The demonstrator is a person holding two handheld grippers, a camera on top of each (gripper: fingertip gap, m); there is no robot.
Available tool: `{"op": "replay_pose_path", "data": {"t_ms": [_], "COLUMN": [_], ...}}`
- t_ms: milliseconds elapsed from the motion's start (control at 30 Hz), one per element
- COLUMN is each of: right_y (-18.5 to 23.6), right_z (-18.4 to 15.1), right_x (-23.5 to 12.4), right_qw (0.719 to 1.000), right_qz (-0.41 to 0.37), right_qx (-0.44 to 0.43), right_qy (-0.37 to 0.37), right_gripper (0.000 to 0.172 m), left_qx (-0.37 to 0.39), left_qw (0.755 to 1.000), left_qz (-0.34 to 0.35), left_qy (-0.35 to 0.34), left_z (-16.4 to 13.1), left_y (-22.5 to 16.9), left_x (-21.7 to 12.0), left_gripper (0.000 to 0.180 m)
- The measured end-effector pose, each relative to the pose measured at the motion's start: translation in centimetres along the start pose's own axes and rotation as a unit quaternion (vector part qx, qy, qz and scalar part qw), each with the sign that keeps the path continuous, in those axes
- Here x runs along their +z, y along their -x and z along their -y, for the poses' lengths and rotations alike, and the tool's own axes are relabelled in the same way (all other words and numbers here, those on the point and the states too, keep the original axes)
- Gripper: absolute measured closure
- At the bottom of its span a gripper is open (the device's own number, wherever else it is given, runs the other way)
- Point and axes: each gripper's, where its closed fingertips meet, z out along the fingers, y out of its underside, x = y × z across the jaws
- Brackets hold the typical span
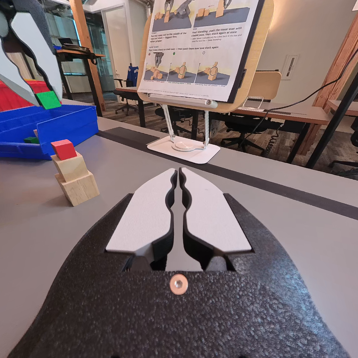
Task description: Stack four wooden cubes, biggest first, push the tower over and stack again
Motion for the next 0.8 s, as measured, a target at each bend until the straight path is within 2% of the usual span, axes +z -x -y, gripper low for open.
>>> {"op": "replay_pose_path", "data": {"t_ms": [233,500,800], "right_y": [-0.3,-1.6,-1.7], "right_z": [0.1,0.9,2.2], "right_x": [-0.1,-0.8,-1.4], "right_qw": [1.0,0.999,0.997], "right_qz": [-0.009,-0.045,-0.043], "right_qx": [0.0,0.008,0.013], "right_qy": [-0.002,-0.022,-0.062], "right_gripper": [0.171,0.171,0.171], "left_qx": [0.017,0.015,0.002], "left_qw": [1.0,0.999,0.999], "left_qz": [-0.02,-0.02,-0.026], "left_qy": [0.013,0.019,0.021], "left_z": [1.9,1.7,1.2], "left_y": [-0.4,-0.6,-0.7], "left_x": [0.7,0.8,0.9], "left_gripper": [0.158,0.158,0.158]}}
